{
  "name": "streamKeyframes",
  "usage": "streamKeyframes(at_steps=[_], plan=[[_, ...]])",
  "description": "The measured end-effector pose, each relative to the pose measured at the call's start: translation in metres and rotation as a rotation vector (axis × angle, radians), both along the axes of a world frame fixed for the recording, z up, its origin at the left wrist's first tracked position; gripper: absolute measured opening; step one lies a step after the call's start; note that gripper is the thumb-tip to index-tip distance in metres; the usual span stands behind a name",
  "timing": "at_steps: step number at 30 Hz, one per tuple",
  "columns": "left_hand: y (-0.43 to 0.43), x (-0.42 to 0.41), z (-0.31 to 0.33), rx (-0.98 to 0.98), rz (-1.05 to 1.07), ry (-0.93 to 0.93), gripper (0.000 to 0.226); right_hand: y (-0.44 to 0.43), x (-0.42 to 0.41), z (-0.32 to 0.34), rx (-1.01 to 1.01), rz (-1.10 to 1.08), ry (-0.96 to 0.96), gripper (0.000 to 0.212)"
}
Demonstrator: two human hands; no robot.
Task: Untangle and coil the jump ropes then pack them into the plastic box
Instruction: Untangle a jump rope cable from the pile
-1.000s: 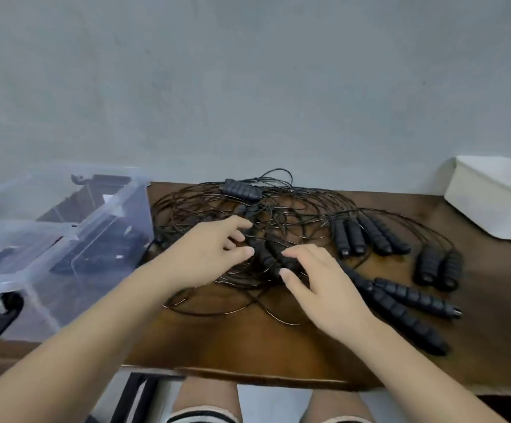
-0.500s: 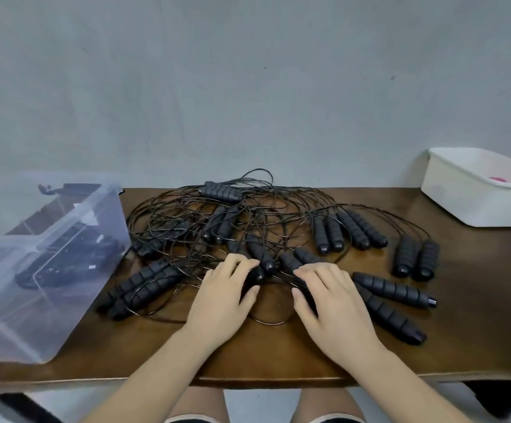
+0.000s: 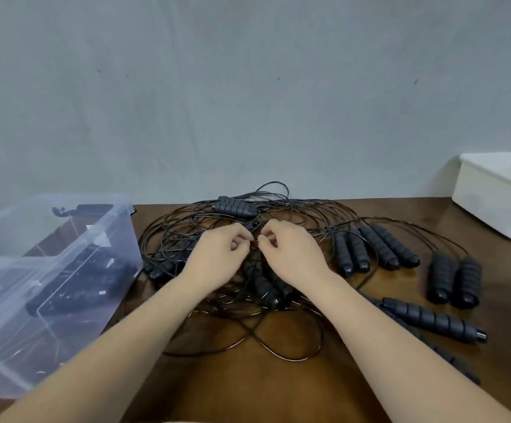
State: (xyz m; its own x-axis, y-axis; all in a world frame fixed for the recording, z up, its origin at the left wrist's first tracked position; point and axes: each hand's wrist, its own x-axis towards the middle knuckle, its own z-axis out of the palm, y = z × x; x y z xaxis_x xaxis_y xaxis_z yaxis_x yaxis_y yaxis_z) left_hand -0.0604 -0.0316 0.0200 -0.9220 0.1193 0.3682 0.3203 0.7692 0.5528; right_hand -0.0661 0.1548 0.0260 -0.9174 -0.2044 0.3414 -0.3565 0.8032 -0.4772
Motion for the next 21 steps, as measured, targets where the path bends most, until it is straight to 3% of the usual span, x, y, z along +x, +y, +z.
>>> streamKeyframes(at_steps=[4, 10, 17, 21], plan=[[-0.016, -0.064, 0.017, -0.011, 0.127, -0.061, 0.025, 0.011, -0.016, -0.007, 0.052, -0.046, 0.009, 0.027], [-0.03, -0.164, 0.015, 0.035, 0.071, -0.211, 0.021, 0.024, -0.019, -0.016, 0.147, -0.015, 0.056, 0.035], [-0.032, -0.227, -0.002, -0.61, 0.062, -0.194, 0.043, 0.032, -0.011, -0.026, 0.155, 0.012, 0.047, 0.033], [-0.028, -0.236, -0.015, -0.75, 0.082, -0.177, 0.048, 0.032, -0.011, -0.027, 0.149, 0.012, 0.07, 0.032]])
